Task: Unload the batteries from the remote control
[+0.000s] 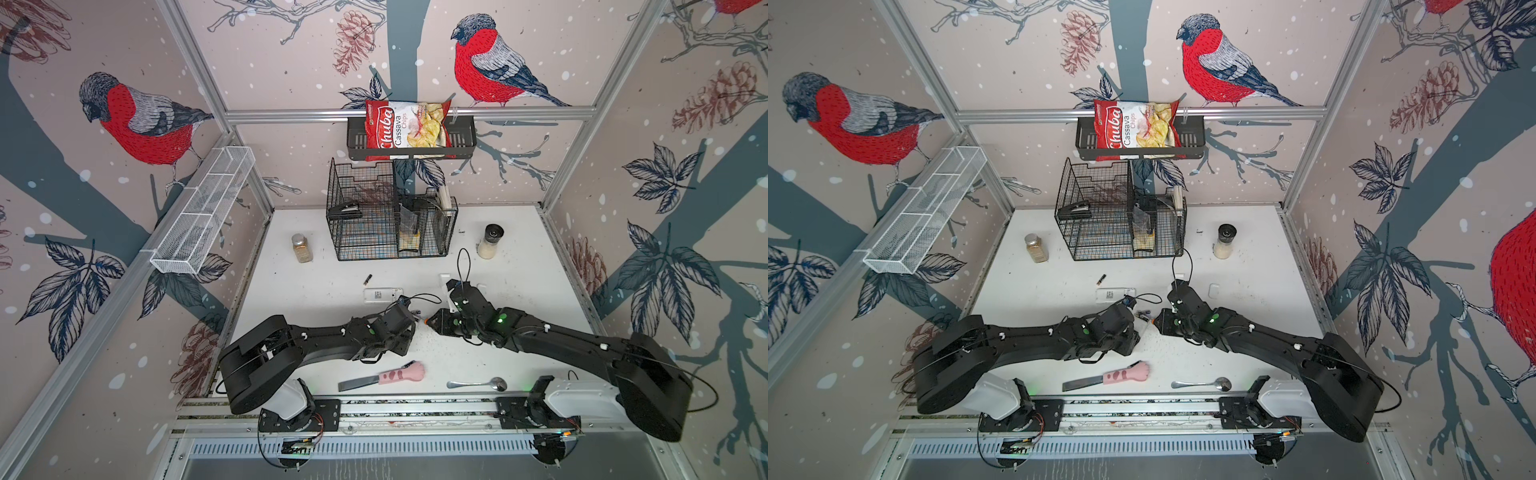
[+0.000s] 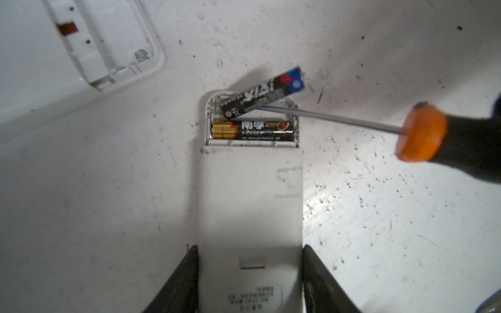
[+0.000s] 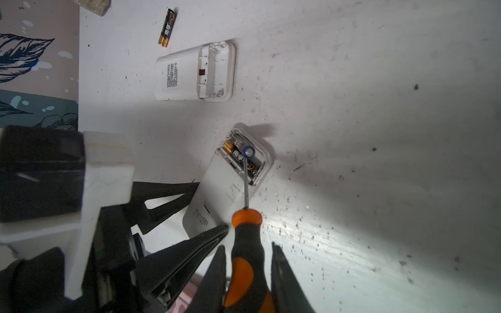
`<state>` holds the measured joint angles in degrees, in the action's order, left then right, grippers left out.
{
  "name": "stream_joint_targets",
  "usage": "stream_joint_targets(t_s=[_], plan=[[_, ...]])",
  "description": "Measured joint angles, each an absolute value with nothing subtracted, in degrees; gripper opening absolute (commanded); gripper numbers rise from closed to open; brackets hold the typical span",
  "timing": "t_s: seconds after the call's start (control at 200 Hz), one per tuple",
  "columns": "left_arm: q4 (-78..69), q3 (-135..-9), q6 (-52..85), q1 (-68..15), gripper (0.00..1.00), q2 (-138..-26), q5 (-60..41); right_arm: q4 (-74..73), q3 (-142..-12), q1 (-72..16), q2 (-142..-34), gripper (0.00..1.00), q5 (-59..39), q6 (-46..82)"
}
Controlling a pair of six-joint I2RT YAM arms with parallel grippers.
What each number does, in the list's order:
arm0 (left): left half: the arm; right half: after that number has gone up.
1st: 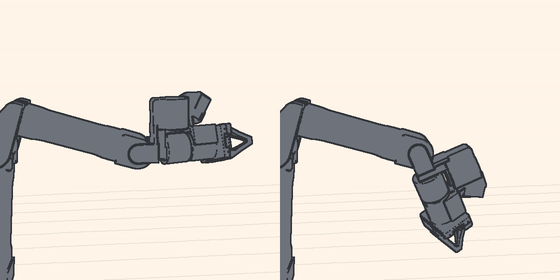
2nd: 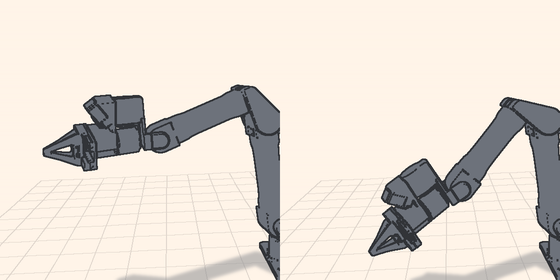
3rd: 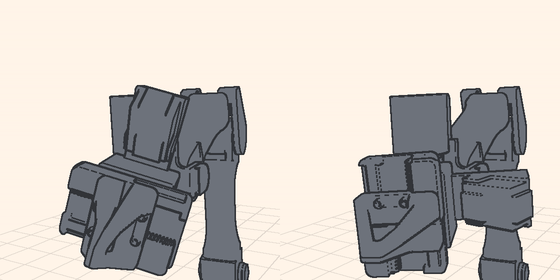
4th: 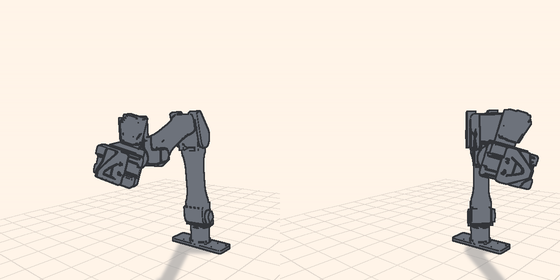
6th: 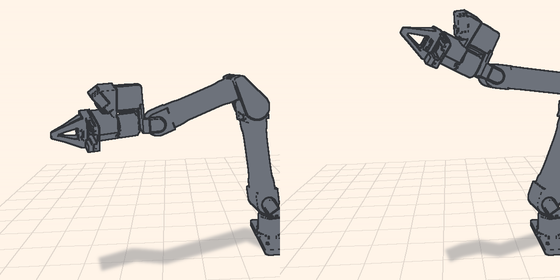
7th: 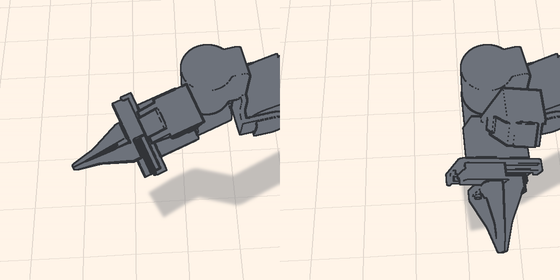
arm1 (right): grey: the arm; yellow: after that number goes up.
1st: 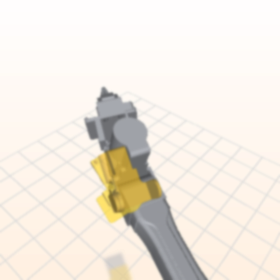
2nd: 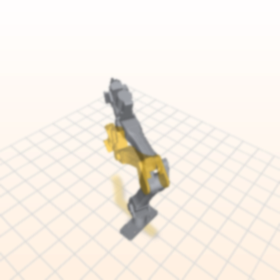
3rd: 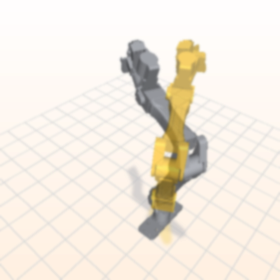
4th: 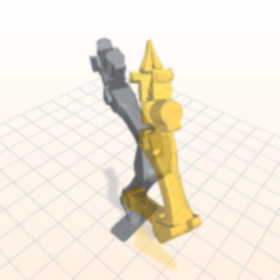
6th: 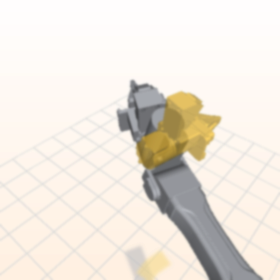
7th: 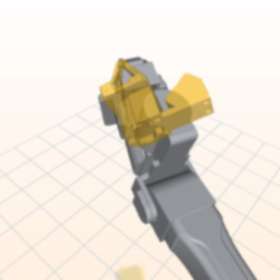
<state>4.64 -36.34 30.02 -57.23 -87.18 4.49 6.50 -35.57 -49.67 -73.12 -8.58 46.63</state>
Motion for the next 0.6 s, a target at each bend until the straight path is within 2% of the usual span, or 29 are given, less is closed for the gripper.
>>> stream_joint_targets(t_s=[0.335, 0.6], plan=[[4.3, -36.2, 31.4, -57.3, 0.52, -87.2, 4.8, 7.3, -37.4, -48.8, -74.7, 0.0, -9.1, 46.2], [4.9, -37.9, 30.9, -57.6, 0.66, -88.7, 5.3, 8.0, -37.9, -48.3, -74.6, 0.0, -9.2, 44.9]])
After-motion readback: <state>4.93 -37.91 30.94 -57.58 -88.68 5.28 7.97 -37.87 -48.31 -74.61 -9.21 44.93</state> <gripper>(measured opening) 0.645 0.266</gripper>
